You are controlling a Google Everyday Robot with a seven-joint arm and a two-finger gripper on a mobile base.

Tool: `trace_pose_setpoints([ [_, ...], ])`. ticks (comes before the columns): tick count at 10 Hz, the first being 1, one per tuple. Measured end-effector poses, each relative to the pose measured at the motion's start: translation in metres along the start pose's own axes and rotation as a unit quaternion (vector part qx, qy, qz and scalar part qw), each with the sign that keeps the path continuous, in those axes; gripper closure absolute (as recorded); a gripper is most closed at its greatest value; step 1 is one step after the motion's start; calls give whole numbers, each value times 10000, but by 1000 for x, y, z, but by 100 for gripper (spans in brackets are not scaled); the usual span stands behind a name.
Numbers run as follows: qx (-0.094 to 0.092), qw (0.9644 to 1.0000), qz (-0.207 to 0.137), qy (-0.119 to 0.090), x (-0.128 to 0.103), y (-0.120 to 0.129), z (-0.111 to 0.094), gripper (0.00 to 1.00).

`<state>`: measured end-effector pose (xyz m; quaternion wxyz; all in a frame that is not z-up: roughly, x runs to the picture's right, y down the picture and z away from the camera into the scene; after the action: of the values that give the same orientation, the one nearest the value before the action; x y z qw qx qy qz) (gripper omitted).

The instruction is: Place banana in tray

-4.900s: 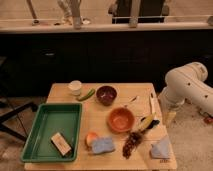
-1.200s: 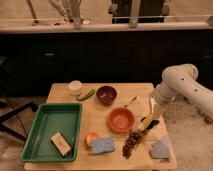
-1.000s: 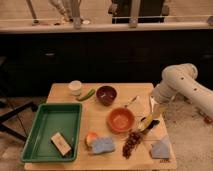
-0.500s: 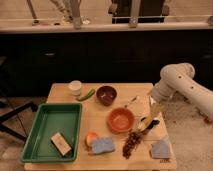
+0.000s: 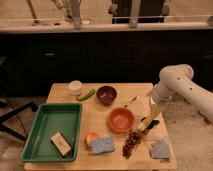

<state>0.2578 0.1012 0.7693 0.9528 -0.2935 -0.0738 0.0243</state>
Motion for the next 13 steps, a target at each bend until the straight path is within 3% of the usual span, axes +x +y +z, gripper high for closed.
trace_pose_setpoints([
  [4,-26,9992,-393,-116,-2,12,4,20],
  [8,-119,9953,-881,-397,-6,22,7,20],
  [13,-223,9928,-1047,-538,-6,28,18,20],
])
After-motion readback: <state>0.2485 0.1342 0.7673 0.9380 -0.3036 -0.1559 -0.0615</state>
